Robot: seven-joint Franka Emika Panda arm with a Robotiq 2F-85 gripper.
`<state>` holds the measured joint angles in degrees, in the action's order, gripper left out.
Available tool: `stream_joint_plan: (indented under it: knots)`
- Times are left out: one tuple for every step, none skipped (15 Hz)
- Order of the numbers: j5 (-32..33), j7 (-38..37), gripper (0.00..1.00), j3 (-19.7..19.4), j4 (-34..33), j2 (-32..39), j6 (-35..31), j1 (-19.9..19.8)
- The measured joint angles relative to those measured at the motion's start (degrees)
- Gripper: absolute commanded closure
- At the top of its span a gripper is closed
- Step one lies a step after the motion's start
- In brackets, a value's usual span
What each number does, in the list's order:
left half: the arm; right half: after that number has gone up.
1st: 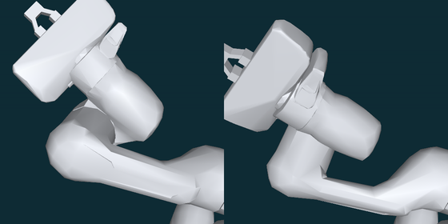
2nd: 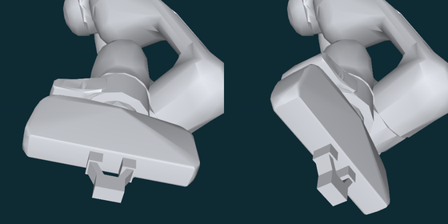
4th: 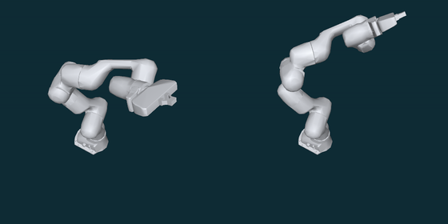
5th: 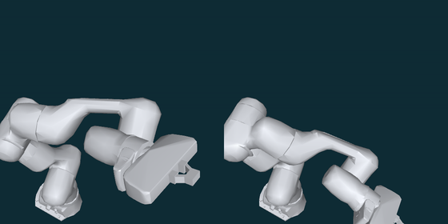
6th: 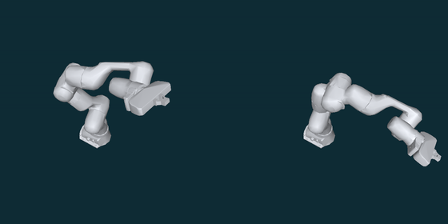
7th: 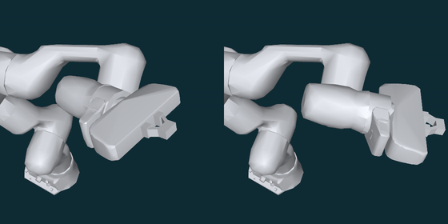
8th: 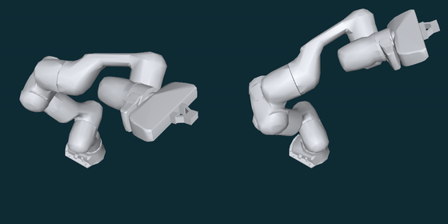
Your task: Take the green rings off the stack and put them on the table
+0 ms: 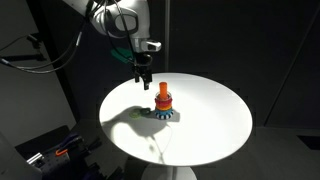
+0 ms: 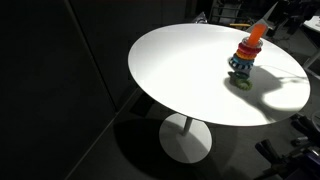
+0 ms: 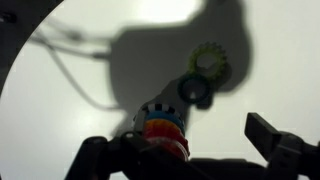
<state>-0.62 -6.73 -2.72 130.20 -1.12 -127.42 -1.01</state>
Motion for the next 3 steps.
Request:
stream_joint_plan:
  knots:
    - [0.0, 0.0, 0.0, 0.0, 0.1, -0.5, 0.1, 0.0]
    - [0.0, -0.1, 0.0, 0.0, 0.2, -0.9, 0.1, 0.0]
    - [0.0, -0.2, 0.0, 0.0, 0.2, -1.3, 0.1, 0.0]
